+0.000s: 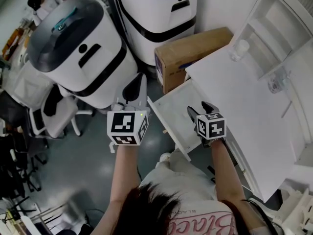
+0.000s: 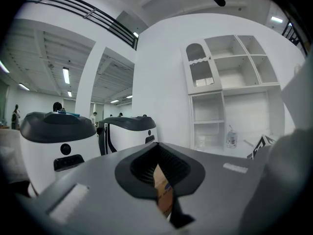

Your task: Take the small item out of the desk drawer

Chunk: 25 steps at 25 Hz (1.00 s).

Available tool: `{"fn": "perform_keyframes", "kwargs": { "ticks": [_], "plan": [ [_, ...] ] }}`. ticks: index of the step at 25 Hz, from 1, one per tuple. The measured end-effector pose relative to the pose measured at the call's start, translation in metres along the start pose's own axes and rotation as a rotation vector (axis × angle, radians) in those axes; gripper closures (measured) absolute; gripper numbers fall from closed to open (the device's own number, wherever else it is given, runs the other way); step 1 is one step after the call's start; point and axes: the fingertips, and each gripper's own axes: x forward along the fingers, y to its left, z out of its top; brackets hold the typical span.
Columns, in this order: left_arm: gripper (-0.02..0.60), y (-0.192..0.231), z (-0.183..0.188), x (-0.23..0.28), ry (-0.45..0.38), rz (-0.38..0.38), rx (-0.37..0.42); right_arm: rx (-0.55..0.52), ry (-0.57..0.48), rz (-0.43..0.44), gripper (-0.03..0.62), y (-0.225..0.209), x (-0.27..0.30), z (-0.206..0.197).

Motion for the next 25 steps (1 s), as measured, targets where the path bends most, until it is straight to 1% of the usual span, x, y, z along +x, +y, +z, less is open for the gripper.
{"fn": "perform_keyframes", "kwargs": {
  "ticks": [6,12,17,25],
  "plan": [
    [0.574,0.001,-0.012,0.004,0.033,0.007,-0.005,0.013,0.080,0.021,0.327,-0.004,0.021,-0.020],
    [0.574,0.009,-0.029,0.004,0.072,0.029,-0.018,0.021,0.174,0.044,0.326,-0.005,0.042,-0.045],
    [0.574,0.013,-0.039,0.004,0.100,0.041,-0.025,0.042,0.250,0.043,0.326,-0.010,0.056,-0.067],
    [0.572,0.018,-0.054,0.006,0.136,0.059,-0.048,0.037,0.354,0.055,0.326,-0.012,0.081,-0.094]
  ]
}}
